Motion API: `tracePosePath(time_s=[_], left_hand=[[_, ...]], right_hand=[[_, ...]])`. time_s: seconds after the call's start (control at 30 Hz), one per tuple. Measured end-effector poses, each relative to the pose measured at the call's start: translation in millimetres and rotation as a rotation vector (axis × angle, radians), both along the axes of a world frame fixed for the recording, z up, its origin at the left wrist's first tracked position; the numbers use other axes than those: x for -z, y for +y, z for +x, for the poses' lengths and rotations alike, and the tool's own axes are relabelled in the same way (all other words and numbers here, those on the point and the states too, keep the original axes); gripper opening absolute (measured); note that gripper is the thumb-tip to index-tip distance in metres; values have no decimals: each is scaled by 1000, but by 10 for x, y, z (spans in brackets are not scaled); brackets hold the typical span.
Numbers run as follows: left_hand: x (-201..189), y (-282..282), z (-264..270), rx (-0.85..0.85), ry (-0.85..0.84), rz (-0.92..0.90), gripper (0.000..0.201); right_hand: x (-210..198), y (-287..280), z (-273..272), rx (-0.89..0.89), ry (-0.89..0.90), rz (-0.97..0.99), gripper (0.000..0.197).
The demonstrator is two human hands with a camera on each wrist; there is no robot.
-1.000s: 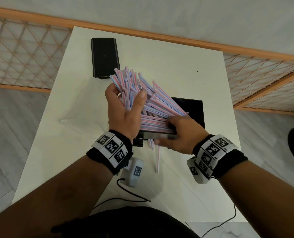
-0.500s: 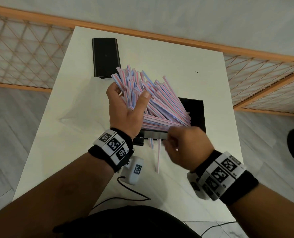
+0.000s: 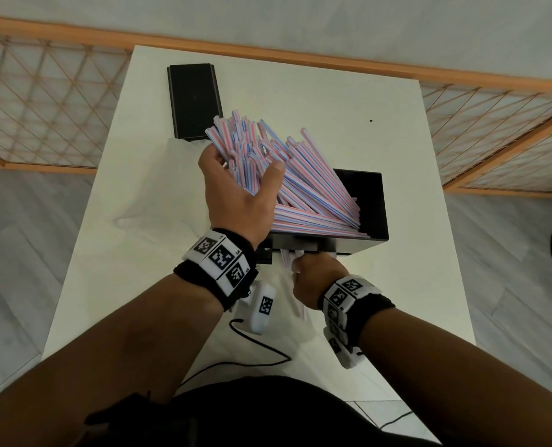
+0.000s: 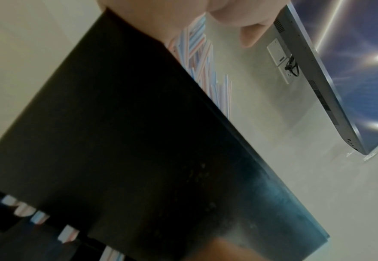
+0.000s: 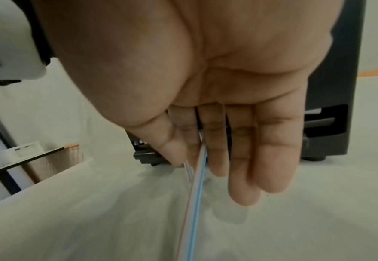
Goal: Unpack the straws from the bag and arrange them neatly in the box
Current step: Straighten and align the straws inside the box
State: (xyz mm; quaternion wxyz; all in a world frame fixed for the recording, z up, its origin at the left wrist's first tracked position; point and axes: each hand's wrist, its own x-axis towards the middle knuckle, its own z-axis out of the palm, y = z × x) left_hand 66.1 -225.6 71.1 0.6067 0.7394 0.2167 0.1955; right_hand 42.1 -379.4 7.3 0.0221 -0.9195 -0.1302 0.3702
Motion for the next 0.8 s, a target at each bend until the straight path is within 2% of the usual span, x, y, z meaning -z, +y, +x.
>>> tracePosePath(time_s=[0.17, 0.27, 0.37, 0.47, 0.6, 0.67, 0.73, 0.8], left_hand=[[-1, -11, 20, -13, -6, -3, 65], [-4, -19, 20, -16, -5, -4, 65], [16, -16, 19, -14, -3, 2, 63], [22, -15, 16, -20, -2, 9, 64], [13, -4, 14, -17, 7, 7, 62], [0, -2, 9, -16, 8, 3, 63], [-25, 3, -5, -16, 1, -2, 62], [-64, 8, -18, -12, -6, -19, 64]], right_hand=[[36, -137, -95, -15, 14, 10, 31], [28, -141, -89, 142, -119, 175, 23], [40, -105, -100, 218, -209, 222, 20], [71, -117, -152, 268, -183, 228, 13], [124, -231, -213, 418, -22, 216, 31], [133, -263, -244, 337, 80, 167, 32], [88, -238, -283, 148, 140, 118, 18], [-31, -197, -296, 59, 126, 178, 5]])
